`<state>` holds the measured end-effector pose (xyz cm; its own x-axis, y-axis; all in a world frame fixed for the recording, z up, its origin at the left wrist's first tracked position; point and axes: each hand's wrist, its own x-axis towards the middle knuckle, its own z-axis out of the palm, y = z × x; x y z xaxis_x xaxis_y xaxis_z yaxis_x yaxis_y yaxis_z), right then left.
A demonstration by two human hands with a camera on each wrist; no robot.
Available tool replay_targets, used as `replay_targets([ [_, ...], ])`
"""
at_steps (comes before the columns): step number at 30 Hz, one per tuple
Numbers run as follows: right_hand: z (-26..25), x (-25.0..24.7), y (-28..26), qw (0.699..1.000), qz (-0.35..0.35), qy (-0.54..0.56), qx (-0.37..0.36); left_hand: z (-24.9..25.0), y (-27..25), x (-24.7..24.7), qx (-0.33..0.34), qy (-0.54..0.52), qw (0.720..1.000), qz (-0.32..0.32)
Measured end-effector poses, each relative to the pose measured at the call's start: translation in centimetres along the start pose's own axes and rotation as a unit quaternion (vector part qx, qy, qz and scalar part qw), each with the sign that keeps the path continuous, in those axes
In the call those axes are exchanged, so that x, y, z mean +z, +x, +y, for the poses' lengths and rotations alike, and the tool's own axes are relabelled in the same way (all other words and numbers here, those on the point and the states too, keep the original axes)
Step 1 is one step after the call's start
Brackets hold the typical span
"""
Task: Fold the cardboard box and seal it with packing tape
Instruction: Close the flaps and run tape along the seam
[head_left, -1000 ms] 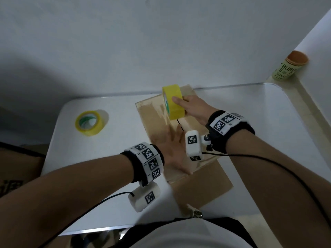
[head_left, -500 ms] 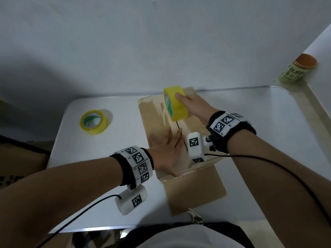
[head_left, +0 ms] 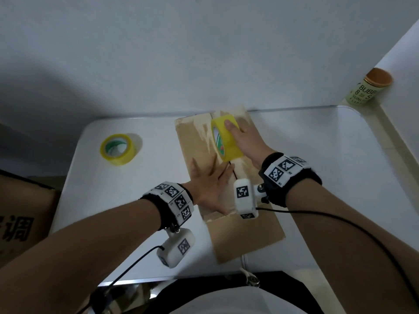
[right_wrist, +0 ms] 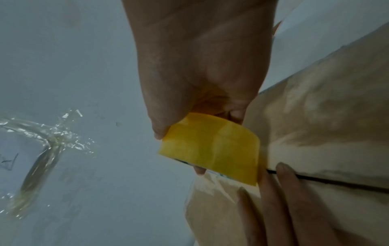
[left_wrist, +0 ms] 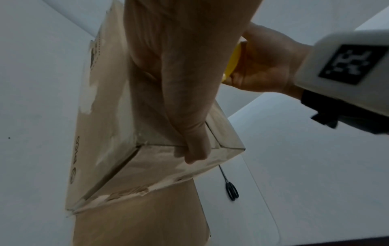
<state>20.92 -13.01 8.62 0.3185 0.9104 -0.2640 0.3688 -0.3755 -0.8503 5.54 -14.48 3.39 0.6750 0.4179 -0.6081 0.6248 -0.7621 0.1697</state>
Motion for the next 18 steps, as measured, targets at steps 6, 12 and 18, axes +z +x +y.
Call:
replay_targets([
  [6,-0.9,-1.2,-2.6,0.996,-0.025,0.049,0.071,-0.2,0.2,0.0,0.001,0.002,1.0,0.001],
  [12,-0.1,-2.8,-4.6,0.992,-0.05,0.081,0.082,0.0,-0.3,0.1,-0.011,-0.004,0.999,0.034],
  [18,-0.3,-3.2,-5.4,0.988,-0.072,0.12,0.065,0.3,-0.8,0.8,-0.025,-0.021,0.997,0.071],
])
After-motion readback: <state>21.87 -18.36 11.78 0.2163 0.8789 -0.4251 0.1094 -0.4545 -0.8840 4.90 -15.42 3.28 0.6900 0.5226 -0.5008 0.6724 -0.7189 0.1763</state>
